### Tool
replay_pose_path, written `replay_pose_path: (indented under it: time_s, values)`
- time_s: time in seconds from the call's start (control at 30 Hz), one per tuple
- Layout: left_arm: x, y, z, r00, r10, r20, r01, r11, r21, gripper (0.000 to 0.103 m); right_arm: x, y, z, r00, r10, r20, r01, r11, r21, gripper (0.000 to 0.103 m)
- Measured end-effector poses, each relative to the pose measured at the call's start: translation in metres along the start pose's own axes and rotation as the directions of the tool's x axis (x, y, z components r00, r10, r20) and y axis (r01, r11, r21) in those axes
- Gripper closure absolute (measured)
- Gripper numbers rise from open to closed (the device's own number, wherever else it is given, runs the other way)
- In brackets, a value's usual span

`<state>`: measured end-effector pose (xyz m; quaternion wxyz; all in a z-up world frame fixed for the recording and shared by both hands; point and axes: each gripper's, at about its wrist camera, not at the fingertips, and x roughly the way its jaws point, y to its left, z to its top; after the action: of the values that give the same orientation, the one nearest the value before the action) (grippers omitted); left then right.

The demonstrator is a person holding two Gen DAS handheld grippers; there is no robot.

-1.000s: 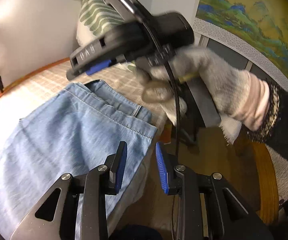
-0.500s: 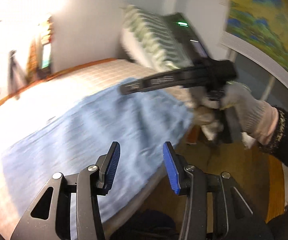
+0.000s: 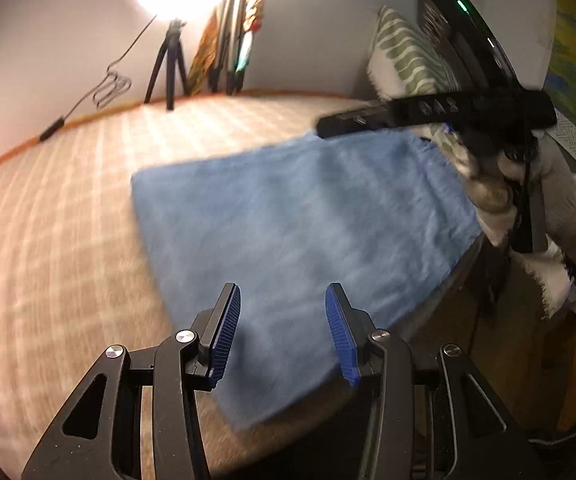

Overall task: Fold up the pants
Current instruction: 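Move the right tool to the folded jeans edge and close on it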

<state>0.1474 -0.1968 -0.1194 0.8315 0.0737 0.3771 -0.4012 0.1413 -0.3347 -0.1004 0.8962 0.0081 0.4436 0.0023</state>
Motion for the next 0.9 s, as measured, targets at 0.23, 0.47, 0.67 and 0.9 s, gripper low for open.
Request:
replay_pose_path:
  time_s: [0.23,0.47,0.67,0.9]
  values:
    - [0.004,0.003,-0.023,1.0,-0.014,-0.023,0.014,1.0,0.017,0.06,0.057,0.06,0.016,0.995,0.05,-0.091,-0.061,0.99,-0.125,0.055]
    - [-0.013,0.012,-0.032,1.0,-0.021,0.007,0.021,1.0,-0.016,0.06,0.103,0.09,0.038,0.968,0.109,-0.226,-0.132,0.987,-0.089,0.045]
    - [-0.037,0.036,-0.038,0.998,-0.02,0.065,0.03,0.986,-0.165,0.06,0.124,0.1,0.053,0.937,0.08,-0.34,-0.097,0.995,-0.035,0.041]
    - [-0.042,0.058,-0.042,0.994,-0.063,0.089,0.087,0.95,-0.3,0.06,0.155,0.123,0.063,0.882,-0.025,-0.471,-0.017,0.996,-0.083,0.04]
